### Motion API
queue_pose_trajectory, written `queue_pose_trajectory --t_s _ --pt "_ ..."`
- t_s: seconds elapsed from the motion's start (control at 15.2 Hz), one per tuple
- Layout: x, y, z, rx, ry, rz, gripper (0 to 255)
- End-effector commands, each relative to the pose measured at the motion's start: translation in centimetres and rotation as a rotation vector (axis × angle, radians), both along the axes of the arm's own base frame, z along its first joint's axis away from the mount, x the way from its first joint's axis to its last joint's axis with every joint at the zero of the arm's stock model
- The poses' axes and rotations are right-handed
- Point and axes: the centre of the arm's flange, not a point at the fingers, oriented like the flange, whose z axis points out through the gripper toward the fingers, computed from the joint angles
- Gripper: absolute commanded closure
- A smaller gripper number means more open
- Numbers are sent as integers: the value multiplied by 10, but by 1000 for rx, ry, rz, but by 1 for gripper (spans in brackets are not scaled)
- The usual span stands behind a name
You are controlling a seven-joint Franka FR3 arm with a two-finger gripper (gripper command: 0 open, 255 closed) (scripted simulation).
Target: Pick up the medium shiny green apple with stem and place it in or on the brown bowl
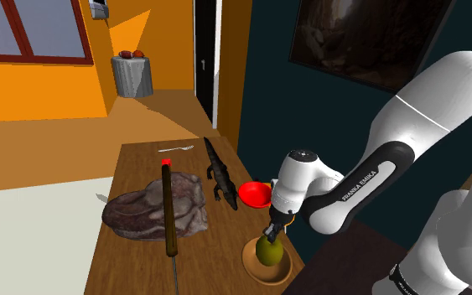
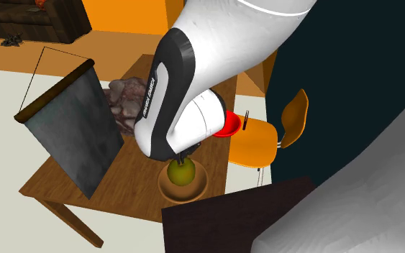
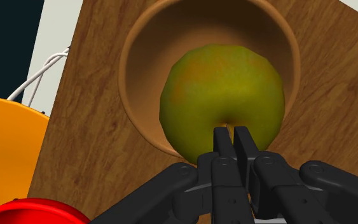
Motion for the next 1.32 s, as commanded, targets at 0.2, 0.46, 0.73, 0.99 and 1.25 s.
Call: queue_pose_trajectory --t_s 0.2,0.46,0.73,0.99,1.25 --pt "0 0 0 0 0 0 255" --pt "0 0 0 0 0 0 0" --pt "-1 -1 26 0 0 0 0" --pt "-3 -2 50 0 0 0 0" --pt "-3 -2 50 0 0 0 0"
